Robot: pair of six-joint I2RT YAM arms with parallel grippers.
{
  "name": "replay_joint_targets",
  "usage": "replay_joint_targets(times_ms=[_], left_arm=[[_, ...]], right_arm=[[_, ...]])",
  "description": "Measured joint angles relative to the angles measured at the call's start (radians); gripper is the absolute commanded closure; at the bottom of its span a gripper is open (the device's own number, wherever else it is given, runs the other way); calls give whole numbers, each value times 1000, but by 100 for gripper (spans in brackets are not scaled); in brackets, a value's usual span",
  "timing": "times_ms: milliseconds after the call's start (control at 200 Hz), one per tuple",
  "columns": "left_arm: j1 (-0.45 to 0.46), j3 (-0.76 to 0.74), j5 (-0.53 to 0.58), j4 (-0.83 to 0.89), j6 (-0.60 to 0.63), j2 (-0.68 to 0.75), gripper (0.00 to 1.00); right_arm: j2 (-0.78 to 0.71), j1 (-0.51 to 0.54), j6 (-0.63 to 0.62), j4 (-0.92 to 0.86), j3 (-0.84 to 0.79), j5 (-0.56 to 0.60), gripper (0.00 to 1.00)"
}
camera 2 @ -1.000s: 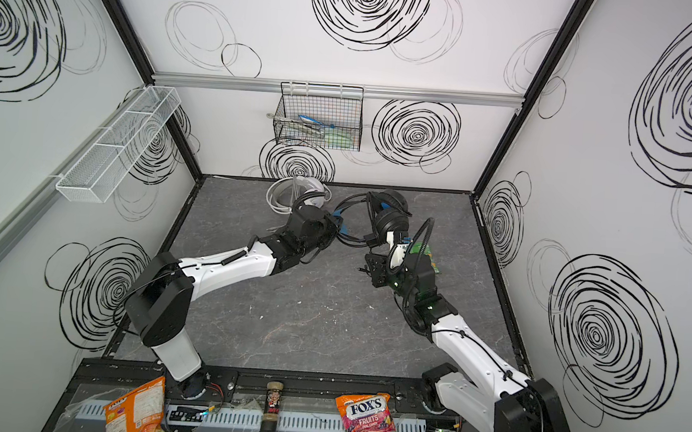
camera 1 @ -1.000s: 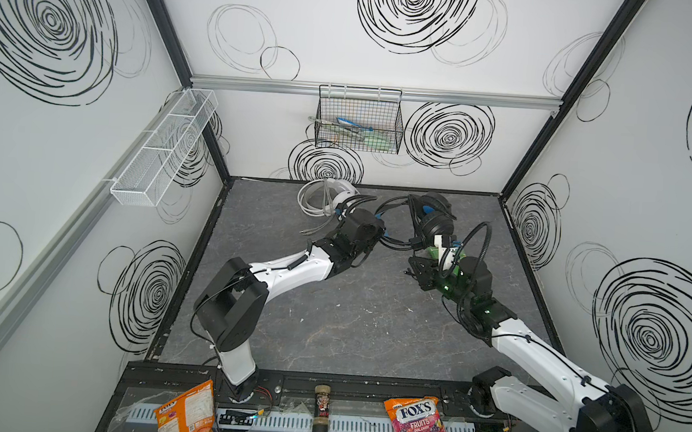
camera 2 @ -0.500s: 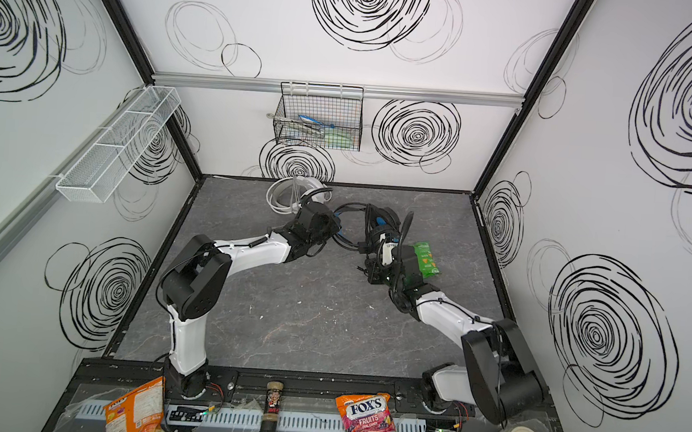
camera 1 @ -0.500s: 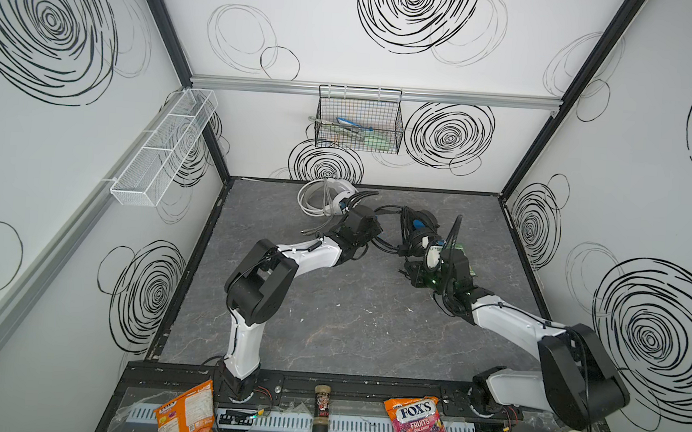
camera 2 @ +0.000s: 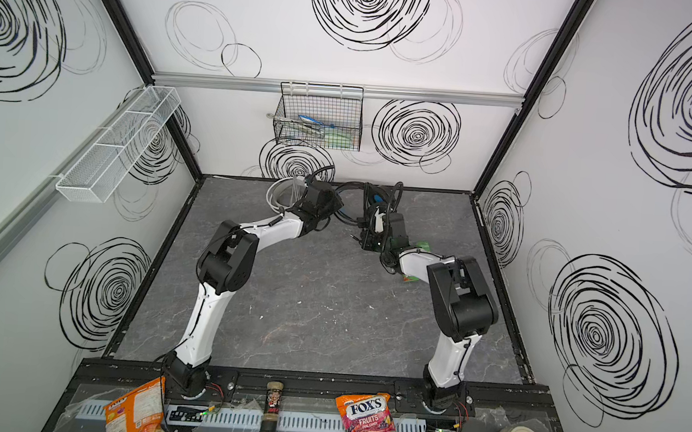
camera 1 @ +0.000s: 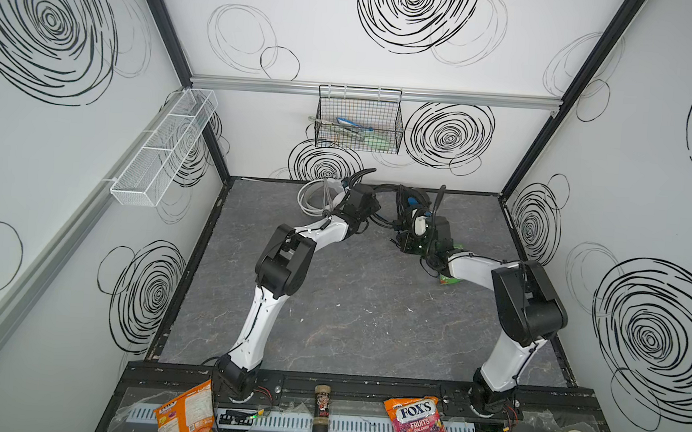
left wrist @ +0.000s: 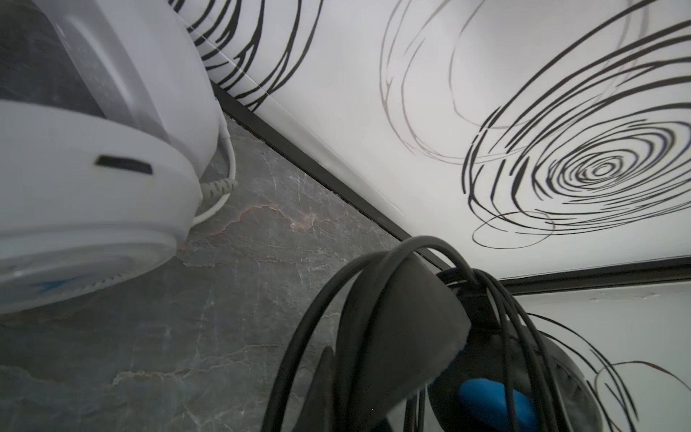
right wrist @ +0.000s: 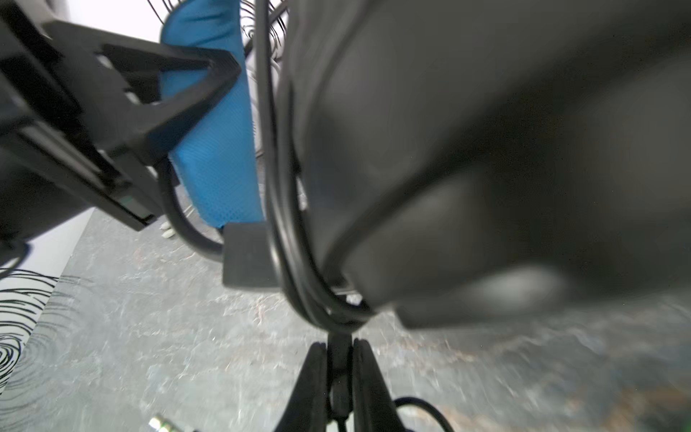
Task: Wrap the headphones
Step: 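Lower the wrapped headset onto the table with both grippers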
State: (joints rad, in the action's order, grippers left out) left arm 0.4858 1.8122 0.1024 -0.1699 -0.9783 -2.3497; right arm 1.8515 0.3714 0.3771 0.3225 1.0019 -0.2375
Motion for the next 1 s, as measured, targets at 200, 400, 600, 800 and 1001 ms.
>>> replay_joint_targets(times_ms=[200,400,600,800,1001], left_arm=[[-30,171,20,118,88,-102,100],[-48,284,34,193,119,-165,100],[-47,327,35,232,126,-199,78],[-40,344,32,228,127,-199,57],[-39,359,34,220,138,-199,44]], right_arm=[[124,-6,-5,-19,75,-29,72],[173,-16,4,-29,126,-49,70],[176,-18,6,-29,156,-55,66],[128,-19,11,-46,112,-44,66],[-28,-37,-2,-80,54,-36,66]])
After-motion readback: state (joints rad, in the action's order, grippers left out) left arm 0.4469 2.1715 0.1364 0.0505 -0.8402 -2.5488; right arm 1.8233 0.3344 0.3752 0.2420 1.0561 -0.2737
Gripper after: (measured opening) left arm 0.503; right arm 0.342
